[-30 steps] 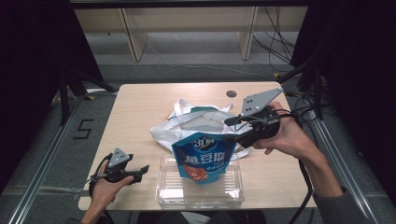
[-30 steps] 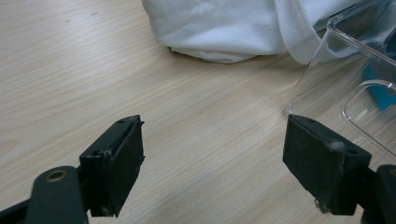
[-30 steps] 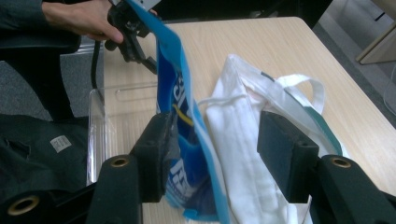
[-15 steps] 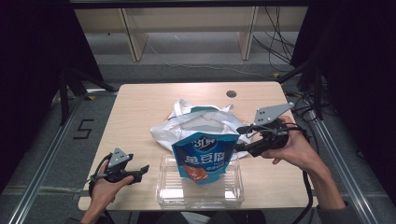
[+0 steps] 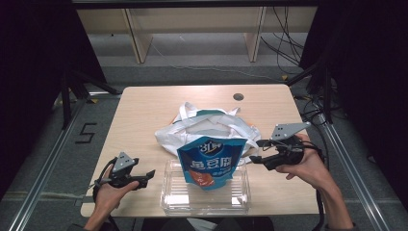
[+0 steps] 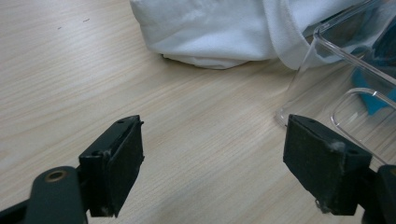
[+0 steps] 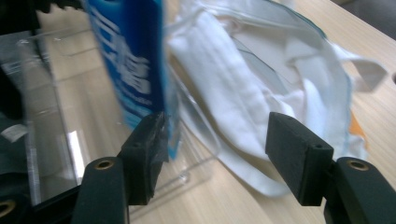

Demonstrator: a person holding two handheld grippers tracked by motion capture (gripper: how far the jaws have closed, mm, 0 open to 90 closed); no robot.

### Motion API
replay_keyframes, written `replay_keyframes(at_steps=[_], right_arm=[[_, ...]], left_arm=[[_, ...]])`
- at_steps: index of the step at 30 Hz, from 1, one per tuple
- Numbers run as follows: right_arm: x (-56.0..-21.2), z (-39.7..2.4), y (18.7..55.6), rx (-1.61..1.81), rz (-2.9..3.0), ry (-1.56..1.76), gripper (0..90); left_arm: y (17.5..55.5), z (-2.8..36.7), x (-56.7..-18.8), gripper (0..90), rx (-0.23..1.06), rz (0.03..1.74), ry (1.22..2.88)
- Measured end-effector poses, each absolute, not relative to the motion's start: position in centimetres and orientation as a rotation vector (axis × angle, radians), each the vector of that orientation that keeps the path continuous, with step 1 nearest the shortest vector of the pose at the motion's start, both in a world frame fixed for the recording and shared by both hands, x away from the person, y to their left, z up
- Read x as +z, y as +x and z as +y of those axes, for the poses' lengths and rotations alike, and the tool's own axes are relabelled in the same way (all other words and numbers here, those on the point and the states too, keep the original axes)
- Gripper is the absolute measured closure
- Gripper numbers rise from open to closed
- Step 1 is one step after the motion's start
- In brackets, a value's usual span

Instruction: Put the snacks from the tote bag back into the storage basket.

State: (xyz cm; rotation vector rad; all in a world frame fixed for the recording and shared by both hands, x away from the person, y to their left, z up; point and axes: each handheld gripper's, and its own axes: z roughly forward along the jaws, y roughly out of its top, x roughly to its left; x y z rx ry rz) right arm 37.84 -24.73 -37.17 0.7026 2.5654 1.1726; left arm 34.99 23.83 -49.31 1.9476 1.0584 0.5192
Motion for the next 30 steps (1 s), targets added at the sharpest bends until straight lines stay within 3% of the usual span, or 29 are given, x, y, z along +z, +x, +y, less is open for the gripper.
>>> replay_keyframes(at_steps=[30], right_arm=[[-42.6,-29.2,39.2,1.061,2.416,1.06,35.8]], left_arm=[[35.0,24.1,-49.1,19.5,0.54,1.044,1.983]])
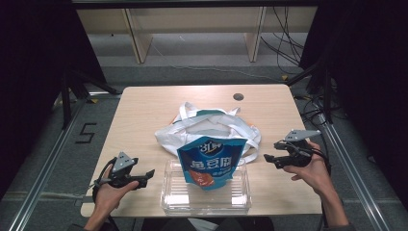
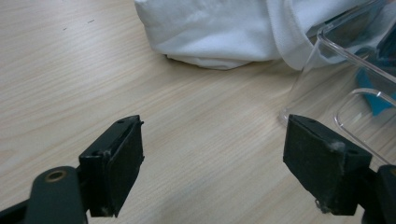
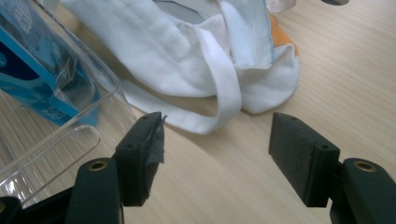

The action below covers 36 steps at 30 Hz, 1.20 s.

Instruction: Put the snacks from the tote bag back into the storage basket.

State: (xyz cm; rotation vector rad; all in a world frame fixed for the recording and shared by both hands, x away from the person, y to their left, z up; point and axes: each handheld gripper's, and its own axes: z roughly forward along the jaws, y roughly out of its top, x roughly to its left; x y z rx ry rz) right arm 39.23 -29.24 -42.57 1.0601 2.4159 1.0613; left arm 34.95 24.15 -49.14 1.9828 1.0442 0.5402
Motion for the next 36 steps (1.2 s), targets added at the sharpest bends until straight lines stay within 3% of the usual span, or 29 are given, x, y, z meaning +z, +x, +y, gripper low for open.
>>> replay_keyframes(at_steps=[13,36], right_arm=[[-44.3,-29.1,37.5,1.123,2.331,1.176,23.3],[-47.1,-29.5,33.9,1.18,2.283,1.19,20.4]], left_arm=[[34.8,24.3,-49.2,19.5,0.548,1.046,1.969],[34.8,24.1,-49.4,19.5,0.54,1.052,1.955]])
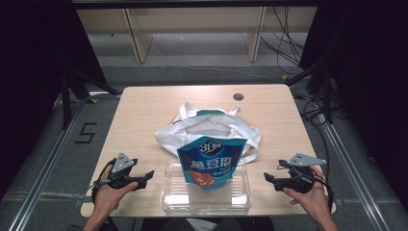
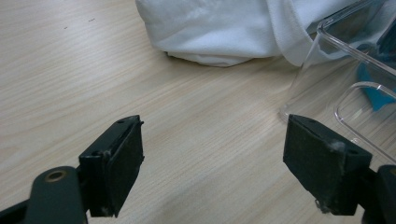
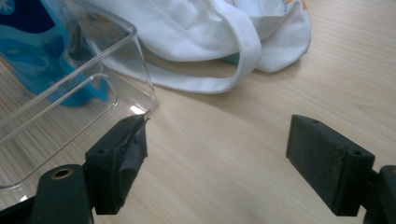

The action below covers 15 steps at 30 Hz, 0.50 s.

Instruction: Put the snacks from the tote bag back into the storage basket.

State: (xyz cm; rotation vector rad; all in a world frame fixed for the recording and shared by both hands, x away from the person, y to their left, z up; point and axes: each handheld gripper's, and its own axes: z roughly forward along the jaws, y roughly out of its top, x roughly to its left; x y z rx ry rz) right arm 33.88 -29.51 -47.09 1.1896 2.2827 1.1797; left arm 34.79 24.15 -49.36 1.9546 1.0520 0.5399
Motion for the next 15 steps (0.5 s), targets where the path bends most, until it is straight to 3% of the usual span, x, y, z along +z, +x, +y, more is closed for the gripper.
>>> replay_keyframes(at_steps=[15], right_arm=[[-48.4,-30.0,31.9,1.118,2.305,1.222,18.4]], left_arm=[[34.8,24.2,-49.4,19.5,0.543,1.054,1.957]])
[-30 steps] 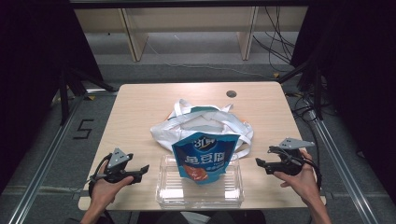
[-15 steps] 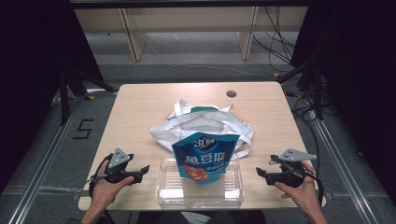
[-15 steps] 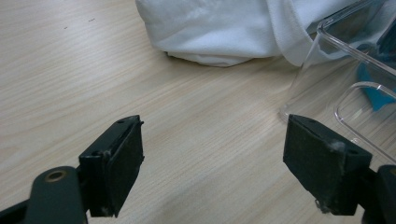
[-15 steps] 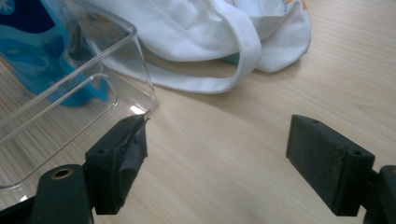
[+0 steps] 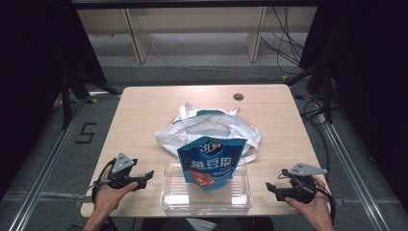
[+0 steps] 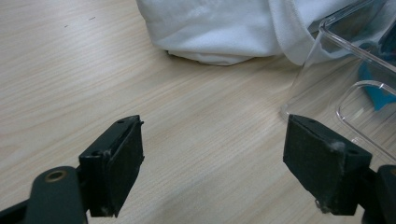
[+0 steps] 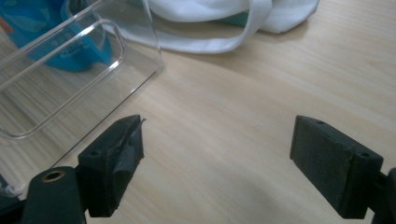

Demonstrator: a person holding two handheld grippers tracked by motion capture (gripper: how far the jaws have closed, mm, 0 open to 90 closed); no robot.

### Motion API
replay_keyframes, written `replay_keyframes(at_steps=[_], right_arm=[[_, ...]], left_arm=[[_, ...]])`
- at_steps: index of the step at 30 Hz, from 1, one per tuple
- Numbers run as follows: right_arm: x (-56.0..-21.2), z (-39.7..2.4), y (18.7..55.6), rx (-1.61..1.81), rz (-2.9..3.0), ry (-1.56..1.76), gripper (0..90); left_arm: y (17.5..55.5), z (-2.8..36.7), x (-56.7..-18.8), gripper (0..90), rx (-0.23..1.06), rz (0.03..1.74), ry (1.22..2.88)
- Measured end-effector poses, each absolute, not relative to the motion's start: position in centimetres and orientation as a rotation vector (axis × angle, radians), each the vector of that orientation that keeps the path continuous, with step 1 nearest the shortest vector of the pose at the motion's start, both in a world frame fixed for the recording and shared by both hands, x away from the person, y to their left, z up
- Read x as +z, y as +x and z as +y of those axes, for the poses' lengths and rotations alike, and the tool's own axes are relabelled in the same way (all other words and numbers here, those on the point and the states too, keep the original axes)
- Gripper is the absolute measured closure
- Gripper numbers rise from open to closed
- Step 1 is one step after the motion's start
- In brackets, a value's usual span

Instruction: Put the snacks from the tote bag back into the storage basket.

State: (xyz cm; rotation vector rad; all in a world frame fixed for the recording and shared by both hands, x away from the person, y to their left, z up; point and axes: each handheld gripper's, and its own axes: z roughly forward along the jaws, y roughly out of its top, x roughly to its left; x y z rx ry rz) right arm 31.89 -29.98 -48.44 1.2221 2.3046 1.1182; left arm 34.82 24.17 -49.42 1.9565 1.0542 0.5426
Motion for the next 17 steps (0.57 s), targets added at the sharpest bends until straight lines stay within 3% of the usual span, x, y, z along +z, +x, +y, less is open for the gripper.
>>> replay_keyframes(at_steps=[17], right_arm=[[-49.04,-30.19,31.15,1.106,2.313,1.228,18.1]], left_arm=[[34.79,24.16,-49.31,19.5,0.542,1.038,1.977]])
